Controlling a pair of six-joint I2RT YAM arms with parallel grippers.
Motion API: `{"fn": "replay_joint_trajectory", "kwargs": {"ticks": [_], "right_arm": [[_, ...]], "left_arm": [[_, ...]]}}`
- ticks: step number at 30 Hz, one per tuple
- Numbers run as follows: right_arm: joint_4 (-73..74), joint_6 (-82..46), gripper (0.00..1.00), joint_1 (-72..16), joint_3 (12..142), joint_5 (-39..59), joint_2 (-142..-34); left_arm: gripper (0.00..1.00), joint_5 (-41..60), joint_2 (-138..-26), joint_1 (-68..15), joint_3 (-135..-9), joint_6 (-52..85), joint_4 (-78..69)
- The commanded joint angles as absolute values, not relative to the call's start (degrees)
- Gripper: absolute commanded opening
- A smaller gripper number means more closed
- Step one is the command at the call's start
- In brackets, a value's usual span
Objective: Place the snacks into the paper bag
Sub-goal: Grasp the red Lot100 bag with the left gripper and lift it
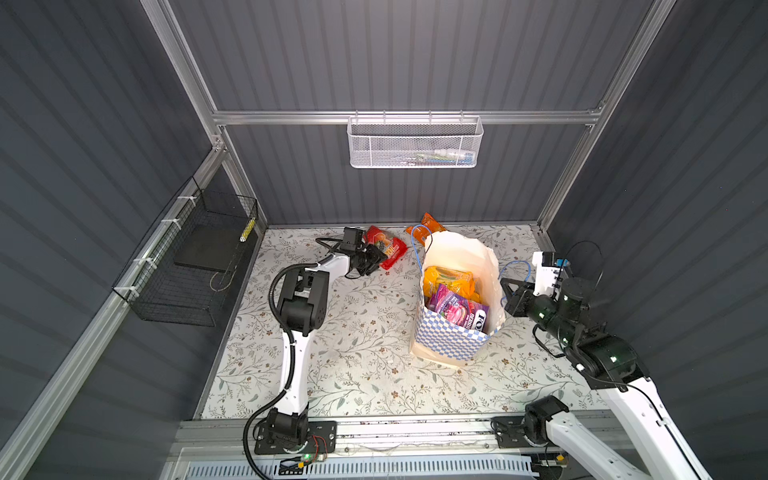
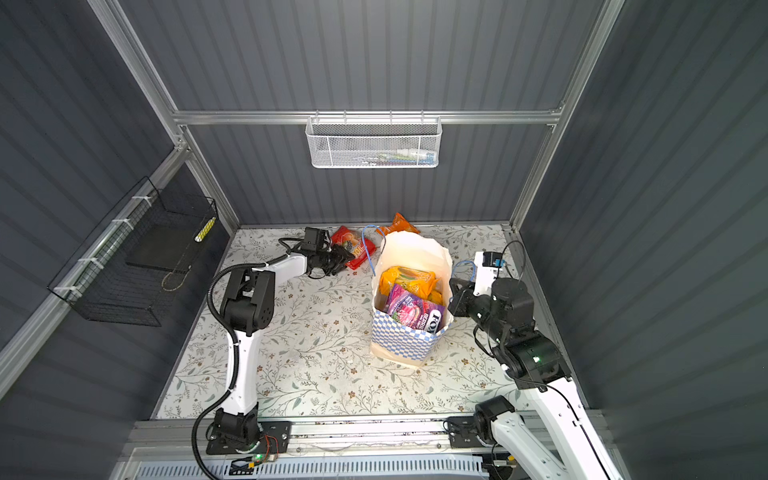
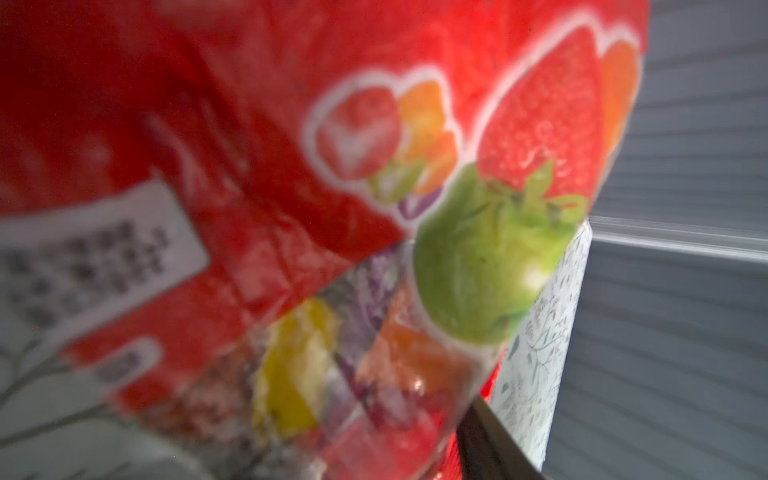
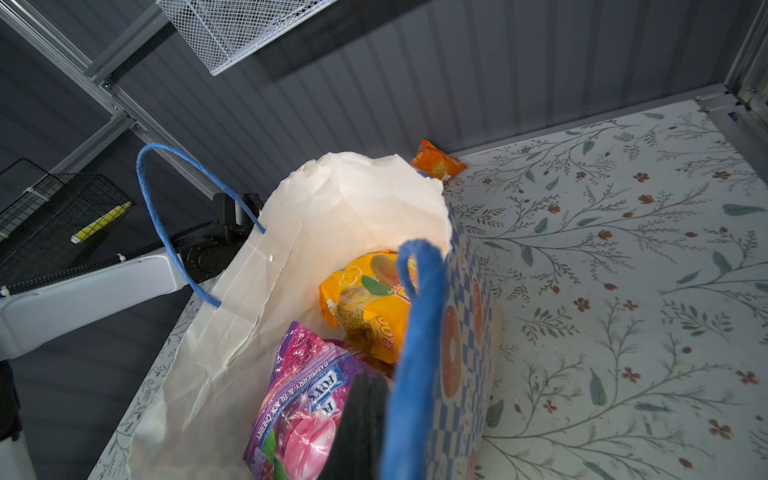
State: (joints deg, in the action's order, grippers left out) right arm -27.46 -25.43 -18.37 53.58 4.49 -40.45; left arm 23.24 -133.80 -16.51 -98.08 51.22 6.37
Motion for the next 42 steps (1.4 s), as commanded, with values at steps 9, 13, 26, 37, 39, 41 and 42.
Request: {"fn": "replay_joint_trajectory", "kwargs": {"ticks": [9, 13, 26, 37, 39, 41, 42], "right_arm": [[-27.34, -24.64, 0.0, -18.46, 53.0, 3.78, -40.01], [-27.34, -24.69, 0.0, -18.46, 53.0, 3.74, -39.99], [-27.26, -24.78, 0.0, -18.46, 52.91, 4.13, -40.31], [-27.01, -24.96, 0.0, -18.45, 52.82, 4.46, -40.52], [-26.98, -24.94, 0.0, -18.46, 52.74, 4.48, -40.59], [-26.99, -24.96, 0.0, -18.46, 52.73, 4.44, -40.61], [-26.94, -24.93, 0.0, -18.46, 52.73, 4.47, -40.61]], "left_arm": [[0.03, 21.72, -134.85, -14.79, -93.2, 52.23, 7.23], [0.0, 22.4, -128.93, -14.42, -89.15, 51.29, 5.81], [0.0, 19.7, -102.62, -14.41, -73.24, 47.69, 5.94], [0.0, 12.66, -81.01, -14.5, -65.42, 45.54, 10.62], [0.0, 12.55, -78.15, -14.5, -65.17, 44.99, 11.63], [0.0, 12.73, -75.63, -14.5, -65.52, 44.56, 12.83], [0.0, 12.9, -74.6, -14.52, -65.77, 44.59, 13.51]]}}
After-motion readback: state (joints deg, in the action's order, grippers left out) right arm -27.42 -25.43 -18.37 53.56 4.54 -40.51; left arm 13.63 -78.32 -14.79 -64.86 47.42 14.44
